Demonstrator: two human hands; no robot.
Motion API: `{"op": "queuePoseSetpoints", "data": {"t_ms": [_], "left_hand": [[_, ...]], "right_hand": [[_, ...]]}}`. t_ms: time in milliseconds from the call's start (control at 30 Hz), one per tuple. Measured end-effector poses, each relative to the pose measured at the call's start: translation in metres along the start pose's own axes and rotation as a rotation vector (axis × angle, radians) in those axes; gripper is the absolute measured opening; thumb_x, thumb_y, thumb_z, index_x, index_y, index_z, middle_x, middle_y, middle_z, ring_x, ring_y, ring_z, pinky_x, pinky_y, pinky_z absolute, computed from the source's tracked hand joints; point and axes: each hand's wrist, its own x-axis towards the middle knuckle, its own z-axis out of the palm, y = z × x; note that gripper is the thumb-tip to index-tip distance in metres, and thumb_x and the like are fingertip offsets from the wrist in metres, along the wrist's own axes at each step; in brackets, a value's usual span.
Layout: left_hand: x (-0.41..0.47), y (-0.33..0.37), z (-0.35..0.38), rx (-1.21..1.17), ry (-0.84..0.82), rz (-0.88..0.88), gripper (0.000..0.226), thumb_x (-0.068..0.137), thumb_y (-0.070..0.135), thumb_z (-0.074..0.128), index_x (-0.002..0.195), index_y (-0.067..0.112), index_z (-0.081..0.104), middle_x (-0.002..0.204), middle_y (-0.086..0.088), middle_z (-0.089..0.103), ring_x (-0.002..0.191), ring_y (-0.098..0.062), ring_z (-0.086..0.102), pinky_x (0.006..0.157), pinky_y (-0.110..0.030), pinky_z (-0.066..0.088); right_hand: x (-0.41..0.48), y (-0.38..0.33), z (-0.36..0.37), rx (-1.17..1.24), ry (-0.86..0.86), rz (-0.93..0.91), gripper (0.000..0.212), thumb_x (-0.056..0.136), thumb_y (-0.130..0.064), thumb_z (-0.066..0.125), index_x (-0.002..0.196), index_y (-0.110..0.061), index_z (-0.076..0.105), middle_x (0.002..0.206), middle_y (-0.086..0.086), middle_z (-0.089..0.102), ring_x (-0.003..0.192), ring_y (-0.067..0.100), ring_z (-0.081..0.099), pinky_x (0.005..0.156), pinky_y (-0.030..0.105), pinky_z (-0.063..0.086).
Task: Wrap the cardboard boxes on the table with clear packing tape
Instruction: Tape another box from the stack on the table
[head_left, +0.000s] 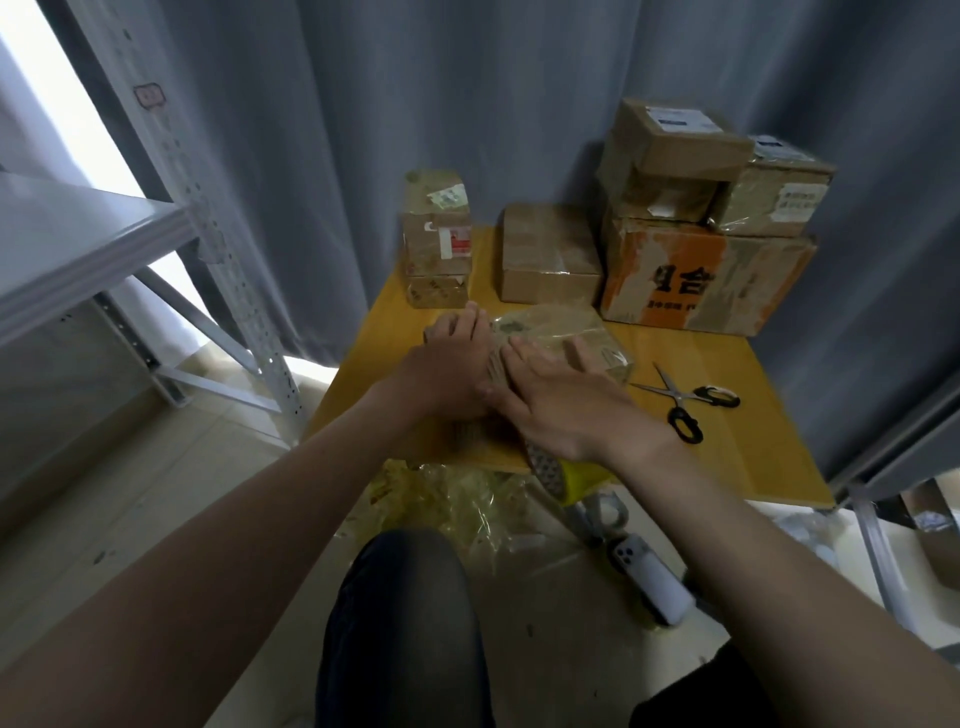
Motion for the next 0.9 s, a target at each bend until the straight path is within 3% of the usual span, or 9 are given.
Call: {"op": "queuePoseSetpoints", "data": {"t_ms": [167, 367, 500, 567, 700, 833, 900], "left_hand": [[0.012, -0.008, 0.013, -0.013, 0.054, -0.004, 0.144, 0.057, 0.100, 0.038, 0.165, 0.014, -0.004, 0.173, -0.010, -0.006, 0.159, -0.030, -0.007, 0.126, -0.054, 0.016], [0.010, -0.005, 0.013, -0.045, 0.076, -0.021, 0.141, 0.057, 0.098, 0.036, 0.165, 0.016, -0.003, 0.173, -0.008, -0.004, 0.158, -0.030, -0.004, 0.126, -0.055, 0.020], [0.002, 0.003, 0.005, -0.050, 0.034, -0.051, 0.120, 0.083, 0.070, 0.061, 0.164, 0.010, -0.004, 0.173, -0.008, -0.007, 0.158, -0.030, -0.005, 0.123, -0.054, 0.025], [0.000, 0.006, 0.001, -0.031, 0.042, -0.040, 0.115, 0.089, 0.062, 0.064, 0.164, 0.008, -0.004, 0.172, -0.009, -0.007, 0.157, -0.031, -0.003, 0.122, -0.053, 0.027], [-0.003, 0.009, -0.002, -0.008, 0.041, -0.051, 0.120, 0.086, 0.070, 0.064, 0.164, 0.008, -0.002, 0.172, -0.010, -0.005, 0.157, -0.033, 0.002, 0.122, -0.052, 0.026], [0.000, 0.007, -0.004, -0.017, 0.057, -0.033, 0.131, 0.075, 0.076, 0.071, 0.164, 0.010, 0.001, 0.173, -0.009, -0.001, 0.157, -0.033, 0.004, 0.124, -0.053, 0.026], [0.005, 0.000, -0.007, -0.040, 0.046, -0.001, 0.134, 0.072, 0.076, 0.075, 0.165, 0.012, 0.003, 0.173, -0.007, 0.000, 0.158, -0.030, 0.002, 0.125, -0.052, 0.023]], "right_hand": [[0.052, 0.006, -0.010, 0.046, -0.013, 0.019, 0.076, 0.103, -0.067, 0.000, 0.166, -0.026, 0.000, 0.174, -0.004, -0.004, 0.159, 0.009, -0.008, 0.125, 0.050, -0.016], [0.046, 0.008, -0.010, 0.097, -0.001, 0.006, 0.074, 0.103, -0.067, 0.002, 0.166, -0.028, 0.002, 0.174, -0.004, 0.000, 0.159, 0.011, -0.005, 0.126, 0.051, -0.014], [0.018, 0.008, -0.012, 0.139, 0.018, -0.007, 0.074, 0.103, -0.065, 0.004, 0.166, -0.028, 0.013, 0.173, -0.007, 0.009, 0.158, 0.006, 0.002, 0.126, 0.049, -0.014], [0.002, 0.009, -0.011, 0.167, 0.022, -0.009, 0.072, 0.104, -0.064, 0.008, 0.166, -0.027, 0.016, 0.173, -0.008, 0.008, 0.158, 0.004, 0.001, 0.126, 0.046, -0.015], [-0.033, 0.015, 0.003, 0.137, 0.030, -0.037, 0.072, 0.105, -0.064, 0.018, 0.166, -0.025, 0.014, 0.173, -0.011, 0.003, 0.158, 0.004, -0.005, 0.127, 0.046, -0.013], [-0.056, 0.024, 0.020, 0.311, 0.094, -0.083, 0.067, 0.106, -0.051, 0.045, 0.164, -0.027, 0.022, 0.172, -0.013, 0.009, 0.158, 0.006, -0.001, 0.130, 0.046, 0.006], [-0.062, 0.028, 0.029, 0.431, 0.197, -0.076, 0.069, 0.102, -0.046, 0.059, 0.162, -0.030, 0.029, 0.168, -0.013, 0.024, 0.157, 0.010, 0.014, 0.127, 0.039, 0.020]]}}
